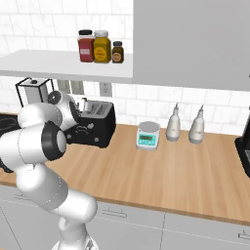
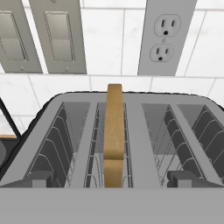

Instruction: Start the toaster. Once the lever pops up, take the bread to the plate on the dining counter.

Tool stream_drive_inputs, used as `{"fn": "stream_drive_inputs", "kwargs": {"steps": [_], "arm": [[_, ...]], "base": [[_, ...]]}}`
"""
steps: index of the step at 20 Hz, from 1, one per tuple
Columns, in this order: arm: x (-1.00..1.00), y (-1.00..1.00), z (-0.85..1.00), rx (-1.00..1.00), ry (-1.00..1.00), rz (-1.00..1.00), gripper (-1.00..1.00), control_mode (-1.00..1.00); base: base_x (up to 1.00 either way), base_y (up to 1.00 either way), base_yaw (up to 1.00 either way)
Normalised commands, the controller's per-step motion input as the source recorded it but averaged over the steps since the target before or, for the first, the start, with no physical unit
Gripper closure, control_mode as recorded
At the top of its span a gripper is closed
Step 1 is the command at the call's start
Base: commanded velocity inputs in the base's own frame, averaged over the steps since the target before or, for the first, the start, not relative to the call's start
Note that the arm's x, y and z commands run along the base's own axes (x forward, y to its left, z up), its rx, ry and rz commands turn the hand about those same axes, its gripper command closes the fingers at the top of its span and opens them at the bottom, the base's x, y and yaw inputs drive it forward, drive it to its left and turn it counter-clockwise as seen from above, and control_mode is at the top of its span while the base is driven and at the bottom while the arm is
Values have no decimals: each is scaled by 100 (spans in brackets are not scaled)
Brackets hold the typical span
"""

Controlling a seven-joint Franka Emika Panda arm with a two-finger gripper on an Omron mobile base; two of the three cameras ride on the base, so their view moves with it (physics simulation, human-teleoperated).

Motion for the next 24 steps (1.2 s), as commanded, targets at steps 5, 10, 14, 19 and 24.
{"fn": "stream_drive_inputs", "kwargs": {"steps": [5,10,14,19,24], "arm": [[0,0,0,0,0,0,-100,-100],[0,0,0,0,0,0,-100,-100],[0,0,0,0,0,0,-100,-100],[0,0,0,0,0,0,-100,-100],[11,0,0,0,0,0,-100,-100]], "base": [[0,0,0],[0,0,0],[0,0,0],[0,0,0],[0,0,0]]}}
